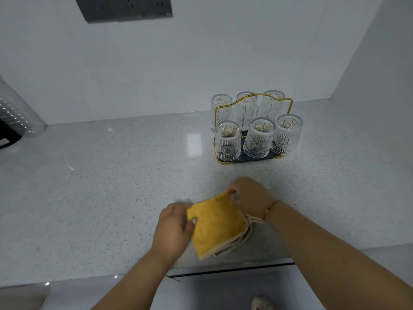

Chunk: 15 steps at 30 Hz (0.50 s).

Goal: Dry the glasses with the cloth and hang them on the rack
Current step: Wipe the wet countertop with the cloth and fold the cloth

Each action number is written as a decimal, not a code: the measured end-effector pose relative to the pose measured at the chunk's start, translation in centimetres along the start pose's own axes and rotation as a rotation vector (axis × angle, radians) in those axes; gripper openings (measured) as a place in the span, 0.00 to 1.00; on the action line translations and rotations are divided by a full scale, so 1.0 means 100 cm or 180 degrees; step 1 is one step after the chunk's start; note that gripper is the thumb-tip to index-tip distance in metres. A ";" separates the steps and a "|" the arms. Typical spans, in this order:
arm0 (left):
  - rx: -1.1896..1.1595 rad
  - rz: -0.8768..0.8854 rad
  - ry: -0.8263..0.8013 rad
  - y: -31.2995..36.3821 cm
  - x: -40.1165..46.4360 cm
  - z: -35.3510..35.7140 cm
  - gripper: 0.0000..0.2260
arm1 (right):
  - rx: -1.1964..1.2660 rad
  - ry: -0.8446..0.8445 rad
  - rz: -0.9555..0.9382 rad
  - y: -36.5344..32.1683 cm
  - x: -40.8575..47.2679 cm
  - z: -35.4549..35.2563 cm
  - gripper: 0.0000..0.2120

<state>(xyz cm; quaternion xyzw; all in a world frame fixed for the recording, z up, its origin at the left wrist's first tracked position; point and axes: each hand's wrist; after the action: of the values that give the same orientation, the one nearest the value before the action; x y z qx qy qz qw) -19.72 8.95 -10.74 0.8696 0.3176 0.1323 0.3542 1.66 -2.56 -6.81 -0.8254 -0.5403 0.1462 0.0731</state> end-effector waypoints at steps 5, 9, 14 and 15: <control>0.0186 -0.0786 -0.0318 0.004 0.027 0.009 0.21 | -0.0510 -0.0917 0.0073 -0.013 0.026 0.018 0.25; -0.0566 -0.0893 -0.0442 0.009 0.033 0.006 0.11 | -0.0211 -0.0582 0.0003 -0.005 0.022 0.016 0.05; -0.1213 -0.0934 -0.0878 0.028 0.039 -0.009 0.05 | 0.0927 -0.0735 -0.0017 0.009 0.000 -0.002 0.13; -0.1301 -0.0868 -0.0850 0.035 0.041 -0.014 0.05 | 0.1017 -0.0642 -0.0035 0.011 -0.003 -0.009 0.14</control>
<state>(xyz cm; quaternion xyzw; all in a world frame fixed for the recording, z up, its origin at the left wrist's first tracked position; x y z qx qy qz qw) -15.60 10.44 -7.30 0.7391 0.3489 0.0290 0.5754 2.81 -3.26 -6.22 -0.7815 -0.5193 0.3118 0.1495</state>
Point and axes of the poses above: each hand's wrist, its own x-axis towards the middle knuckle, its own z-axis out of the palm, y = z × x, and after that the axes turned 7 degrees about -x, right-handed
